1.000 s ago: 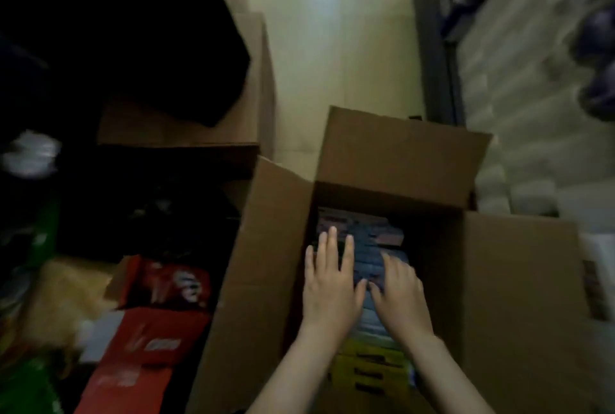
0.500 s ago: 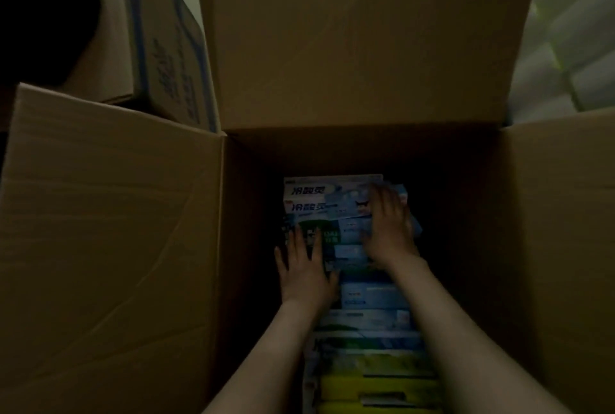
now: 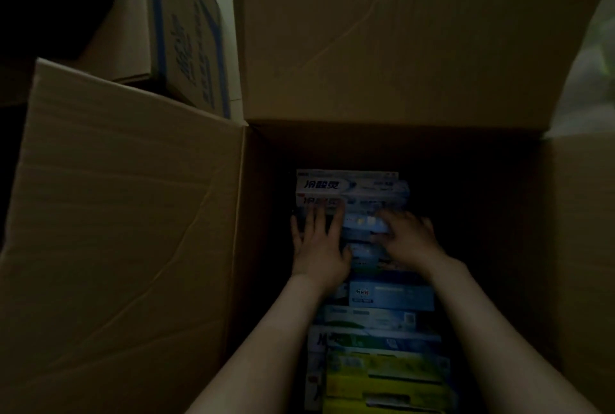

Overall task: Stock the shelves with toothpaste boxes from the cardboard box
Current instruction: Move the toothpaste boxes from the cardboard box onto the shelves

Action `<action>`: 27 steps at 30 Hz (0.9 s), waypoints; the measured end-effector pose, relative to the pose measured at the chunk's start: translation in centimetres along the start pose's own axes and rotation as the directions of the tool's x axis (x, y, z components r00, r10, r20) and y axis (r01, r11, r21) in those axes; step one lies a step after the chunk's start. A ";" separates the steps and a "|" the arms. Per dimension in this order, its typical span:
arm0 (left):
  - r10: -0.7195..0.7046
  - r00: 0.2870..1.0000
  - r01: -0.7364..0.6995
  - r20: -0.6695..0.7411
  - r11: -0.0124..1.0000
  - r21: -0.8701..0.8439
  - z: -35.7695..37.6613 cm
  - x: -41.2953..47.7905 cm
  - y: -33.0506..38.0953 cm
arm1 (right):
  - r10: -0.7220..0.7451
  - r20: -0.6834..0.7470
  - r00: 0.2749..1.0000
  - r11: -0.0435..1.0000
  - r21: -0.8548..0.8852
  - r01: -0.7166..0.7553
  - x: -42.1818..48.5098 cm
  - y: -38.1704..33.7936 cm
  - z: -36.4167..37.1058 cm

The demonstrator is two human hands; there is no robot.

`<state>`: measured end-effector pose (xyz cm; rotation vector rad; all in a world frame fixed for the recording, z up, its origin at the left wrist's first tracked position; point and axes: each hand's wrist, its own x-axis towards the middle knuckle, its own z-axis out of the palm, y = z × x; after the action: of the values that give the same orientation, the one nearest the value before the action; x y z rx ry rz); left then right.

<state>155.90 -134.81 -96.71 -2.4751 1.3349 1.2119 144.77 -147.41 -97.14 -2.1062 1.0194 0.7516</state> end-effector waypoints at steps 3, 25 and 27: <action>0.154 0.988 -0.152 0.031 0.988 -0.040 -0.7 -0.8 -0.3 | 0.044 0.146 0.988 0.985 0.158 -0.067 -1.3 -0.2 -0.2; -0.031 0.984 0.079 -0.177 0.959 0.271 -1.6 -3.0 1.4 | -0.231 -0.260 0.938 0.906 -0.408 0.110 2.1 -4.1 -0.8; 0.023 0.983 0.036 -0.184 0.951 0.307 -4.0 -5.9 2.4 | -0.291 -0.280 0.915 0.888 -0.434 0.150 -2.8 -5.0 -3.2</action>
<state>154.75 -133.94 -89.32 -2.4055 1.4304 0.7144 148.04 -146.26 -91.56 -2.7335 0.8145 0.5239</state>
